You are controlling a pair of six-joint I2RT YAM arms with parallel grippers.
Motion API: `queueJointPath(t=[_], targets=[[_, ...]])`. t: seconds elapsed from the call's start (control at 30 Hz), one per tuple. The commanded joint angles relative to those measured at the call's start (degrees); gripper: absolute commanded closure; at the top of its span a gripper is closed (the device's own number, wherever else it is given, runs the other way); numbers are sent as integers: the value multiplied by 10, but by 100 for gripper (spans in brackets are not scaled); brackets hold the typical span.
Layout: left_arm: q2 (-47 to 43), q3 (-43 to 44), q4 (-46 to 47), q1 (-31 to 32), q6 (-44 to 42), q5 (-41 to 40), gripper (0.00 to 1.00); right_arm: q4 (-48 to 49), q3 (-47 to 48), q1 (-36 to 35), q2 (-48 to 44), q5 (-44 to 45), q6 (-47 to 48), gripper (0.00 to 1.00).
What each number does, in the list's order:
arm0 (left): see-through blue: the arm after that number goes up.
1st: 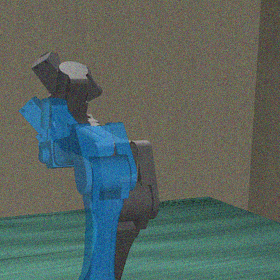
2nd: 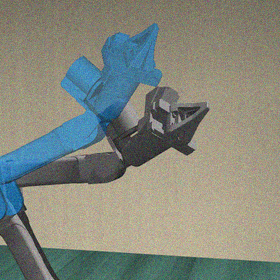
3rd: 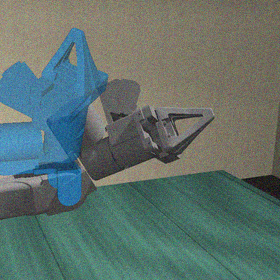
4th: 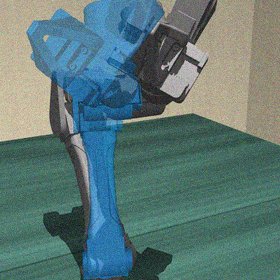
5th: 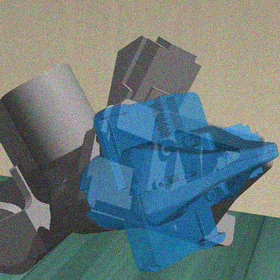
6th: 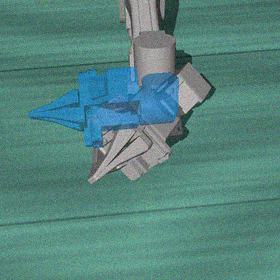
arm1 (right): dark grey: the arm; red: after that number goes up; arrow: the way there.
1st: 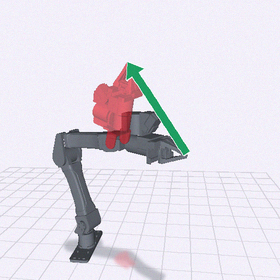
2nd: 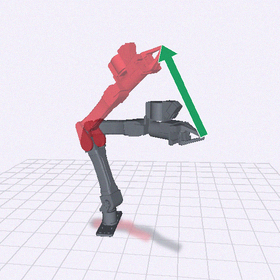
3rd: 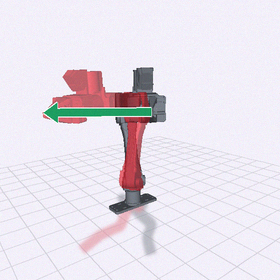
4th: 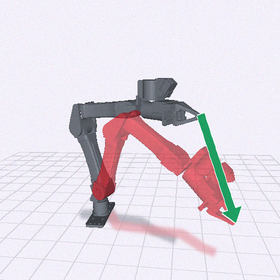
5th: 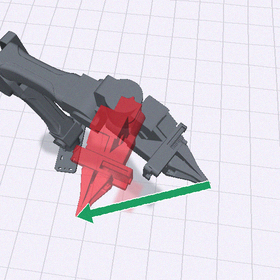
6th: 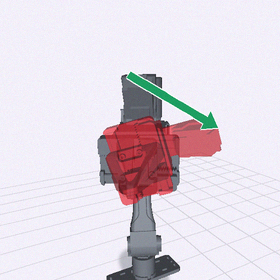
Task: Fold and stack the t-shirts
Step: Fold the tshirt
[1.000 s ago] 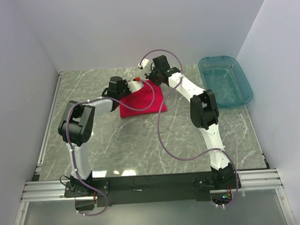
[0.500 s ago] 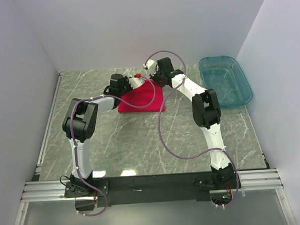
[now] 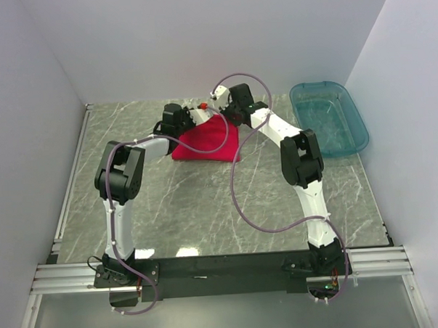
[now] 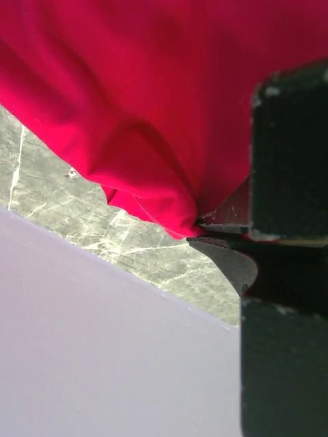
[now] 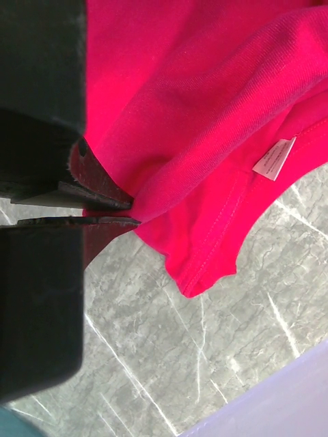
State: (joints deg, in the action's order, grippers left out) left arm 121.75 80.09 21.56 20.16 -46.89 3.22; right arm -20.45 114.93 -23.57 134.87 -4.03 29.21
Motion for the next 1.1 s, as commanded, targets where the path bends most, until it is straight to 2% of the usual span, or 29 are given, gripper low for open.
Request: queueJointPath(t=[0.0, 0.17, 0.3, 0.5, 0.67, 0.9, 1.07], targets=[[0, 21, 26, -2, 11, 20, 100, 24, 1, 5, -45, 3, -12, 100], [-34, -25, 41, -1, 15, 12, 100, 17, -37, 6, -89, -47, 0, 100], [-134, -108, 80, 5, 36, 9, 100, 21, -137, 6, -185, -126, 19, 100], [-307, -251, 49, 58, 28, 10, 100, -20, -290, 4, -329, -270, 51, 100], [-441, -362, -26, 116, 30, -15, 100, -61, -404, -4, -426, -323, 91, 100], [-648, -454, -188, 226, 90, 15, 99, -219, -509, -14, -518, -400, 209, 100], [-696, -470, -278, 307, 132, 13, 99, -260, -575, -40, -575, -376, 258, 100]])
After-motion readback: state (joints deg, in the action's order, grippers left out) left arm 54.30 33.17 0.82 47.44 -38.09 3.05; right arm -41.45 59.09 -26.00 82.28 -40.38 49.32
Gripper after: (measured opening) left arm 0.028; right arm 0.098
